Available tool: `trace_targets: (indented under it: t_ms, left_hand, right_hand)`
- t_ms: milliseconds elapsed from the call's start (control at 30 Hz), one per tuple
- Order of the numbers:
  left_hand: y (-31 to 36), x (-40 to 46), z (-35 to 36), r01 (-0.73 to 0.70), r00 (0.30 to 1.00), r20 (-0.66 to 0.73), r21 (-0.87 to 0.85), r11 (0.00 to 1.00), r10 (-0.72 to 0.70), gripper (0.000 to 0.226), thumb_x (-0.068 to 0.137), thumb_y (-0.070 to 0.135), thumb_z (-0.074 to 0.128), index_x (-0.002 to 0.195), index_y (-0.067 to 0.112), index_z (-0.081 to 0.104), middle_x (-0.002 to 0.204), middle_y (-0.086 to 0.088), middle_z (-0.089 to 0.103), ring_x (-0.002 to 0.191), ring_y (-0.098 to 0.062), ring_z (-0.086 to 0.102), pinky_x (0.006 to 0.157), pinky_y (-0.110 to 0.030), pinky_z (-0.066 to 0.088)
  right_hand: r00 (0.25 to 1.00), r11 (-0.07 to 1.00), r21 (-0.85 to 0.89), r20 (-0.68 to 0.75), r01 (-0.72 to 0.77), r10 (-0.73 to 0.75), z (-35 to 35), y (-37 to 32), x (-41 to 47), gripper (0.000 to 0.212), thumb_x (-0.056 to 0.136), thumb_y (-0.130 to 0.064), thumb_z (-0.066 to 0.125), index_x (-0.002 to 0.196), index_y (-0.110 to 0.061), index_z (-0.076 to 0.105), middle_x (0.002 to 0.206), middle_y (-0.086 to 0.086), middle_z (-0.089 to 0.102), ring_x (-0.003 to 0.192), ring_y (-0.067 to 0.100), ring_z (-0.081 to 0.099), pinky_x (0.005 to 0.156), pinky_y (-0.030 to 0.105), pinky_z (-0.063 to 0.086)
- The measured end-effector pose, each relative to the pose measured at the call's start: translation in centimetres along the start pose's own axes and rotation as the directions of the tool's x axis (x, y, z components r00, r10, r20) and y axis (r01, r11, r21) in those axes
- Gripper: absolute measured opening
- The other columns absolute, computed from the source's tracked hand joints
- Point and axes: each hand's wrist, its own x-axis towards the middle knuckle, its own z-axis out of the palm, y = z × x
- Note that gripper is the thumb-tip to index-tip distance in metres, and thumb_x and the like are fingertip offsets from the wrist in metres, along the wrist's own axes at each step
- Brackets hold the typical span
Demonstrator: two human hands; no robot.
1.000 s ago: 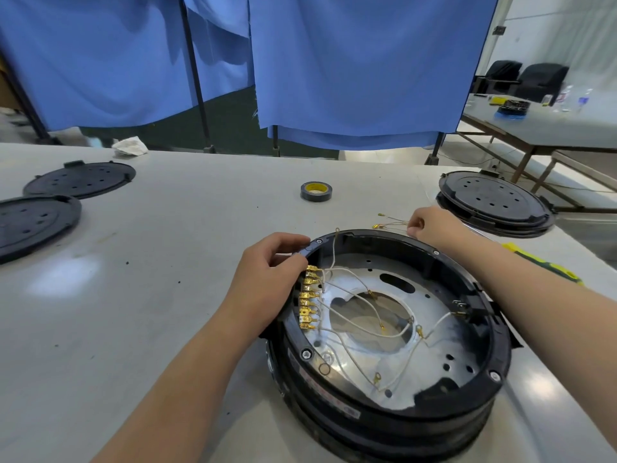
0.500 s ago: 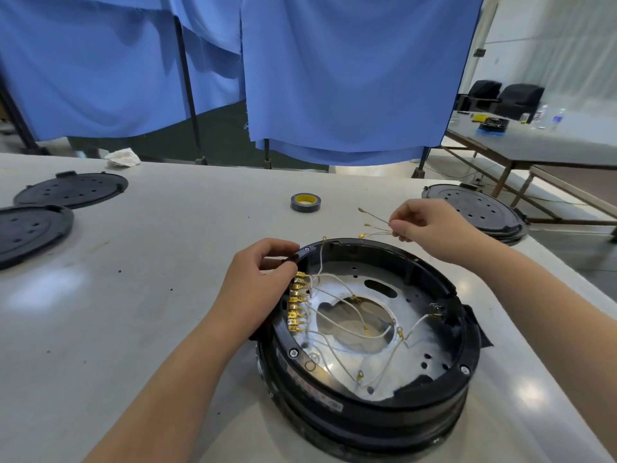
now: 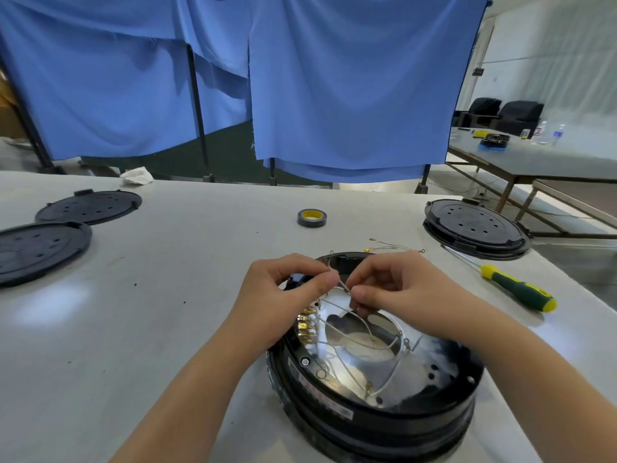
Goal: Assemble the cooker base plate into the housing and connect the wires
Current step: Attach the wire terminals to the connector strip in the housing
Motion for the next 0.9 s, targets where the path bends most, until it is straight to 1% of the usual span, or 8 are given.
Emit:
trace_targets:
  t_ms: [67, 300, 433, 533, 667, 800, 867, 900]
  left_hand:
    - [0.0, 0.0, 0.0, 0.011, 1.0, 0.012, -0.002, 1.0, -0.011, 0.005, 0.076, 0.021, 0.079, 0.074, 0.026, 0.078, 0.08, 0.008, 0.074, 0.085, -0.006, 0.068, 0.083, -0.024, 0.052]
    - [-0.2, -0.2, 0.4, 0.053, 0.996, 0.073, 0.024, 0.998, -0.054, 0.008, 0.078, 0.023, 0.077, 0.077, 0.031, 0.078, 0.079, 0.01, 0.075, 0.08, -0.006, 0.07, 0.075, -0.017, 0.054]
    - [-0.1, -0.3, 0.4, 0.083, 0.991, 0.102, 0.036, 0.996, -0.086, 0.008, 0.079, 0.024, 0.077, 0.079, 0.032, 0.078, 0.081, 0.009, 0.076, 0.082, -0.007, 0.071, 0.078, -0.023, 0.055]
    - [0.0, -0.3, 0.5, 0.096, 0.99, 0.102, 0.043, 0.994, -0.1, 0.007, 0.079, 0.025, 0.076, 0.078, 0.032, 0.078, 0.08, 0.008, 0.076, 0.082, -0.006, 0.071, 0.08, -0.026, 0.052]
    - [0.2, -0.4, 0.6, 0.116, 0.984, 0.127, 0.048, 0.992, -0.122, 0.013, 0.084, 0.022, 0.072, 0.076, 0.032, 0.076, 0.079, 0.008, 0.076, 0.083, -0.004, 0.071, 0.084, -0.028, 0.05]
    - [0.1, -0.4, 0.5, 0.106, 0.987, 0.113, 0.096, 0.99, -0.117, 0.011, 0.085, 0.026, 0.071, 0.08, 0.035, 0.075, 0.076, 0.009, 0.076, 0.079, -0.005, 0.071, 0.078, -0.021, 0.052]
    - [0.1, -0.4, 0.4, 0.095, 0.989, 0.097, 0.13, 0.987, -0.108, 0.013, 0.084, 0.026, 0.071, 0.079, 0.037, 0.074, 0.073, 0.008, 0.075, 0.075, -0.004, 0.071, 0.072, -0.016, 0.05]
    - [0.1, -0.3, 0.4, 0.096, 0.99, 0.091, 0.141, 0.985, -0.109, 0.014, 0.084, 0.026, 0.072, 0.078, 0.038, 0.075, 0.073, 0.008, 0.075, 0.074, -0.004, 0.07, 0.071, -0.016, 0.05]
  right_hand:
    - [0.999, 0.999, 0.033, 0.039, -0.02, 0.019, 0.3, 0.3, -0.1, 0.012, 0.088, -0.009, 0.065, 0.086, -0.019, 0.07, 0.079, 0.004, 0.075, 0.076, 0.015, 0.073, 0.078, 0.028, 0.058]
    - [0.99, 0.996, 0.085, 0.142, -0.037, 0.024, 1.1, 0.7, -0.6, 0.007, 0.091, -0.005, 0.061, 0.089, -0.01, 0.066, 0.079, 0.004, 0.075, 0.076, 0.013, 0.073, 0.07, 0.017, 0.052]
    - [0.986, 0.996, 0.078, 0.166, -0.036, 0.023, 1.0, 0.8, -0.7, 0.005, 0.09, -0.007, 0.062, 0.09, -0.01, 0.066, 0.08, 0.002, 0.076, 0.07, 0.003, 0.069, 0.06, 0.008, 0.046]
    - [0.989, 1.0, -0.019, 0.145, -0.013, 0.016, 1.0, 1.1, -0.9, 0.007, 0.09, -0.016, 0.064, 0.089, -0.02, 0.069, 0.081, -0.004, 0.075, 0.074, 0.003, 0.069, 0.064, 0.013, 0.048]
    - [0.993, 0.989, -0.143, -0.102, 0.039, -0.054, -0.3, 1.3, -1.1, 0.009, 0.086, -0.024, 0.066, 0.085, -0.031, 0.071, 0.081, -0.01, 0.073, 0.076, 0.006, 0.069, 0.077, 0.029, 0.058]
    - [0.864, 0.976, -0.216, -0.49, 0.011, -0.118, -2.9, 3.2, -1.1, 0.018, 0.09, -0.022, 0.058, 0.103, -0.033, 0.063, 0.086, -0.013, 0.07, 0.09, 0.0, 0.062, 0.081, 0.017, 0.046]
    - [0.822, 0.973, -0.221, -0.564, -0.059, -0.079, -3.3, 4.7, -1.0, 0.027, 0.095, -0.018, 0.051, 0.117, -0.032, 0.055, 0.097, -0.014, 0.066, 0.098, 0.002, 0.056, 0.085, 0.019, 0.041]
    - [0.832, 0.979, -0.181, -0.554, -0.09, -0.026, -3.4, 5.3, -0.9, 0.029, 0.096, -0.016, 0.047, 0.121, -0.031, 0.053, 0.101, -0.013, 0.064, 0.1, 0.004, 0.055, 0.085, 0.019, 0.042]
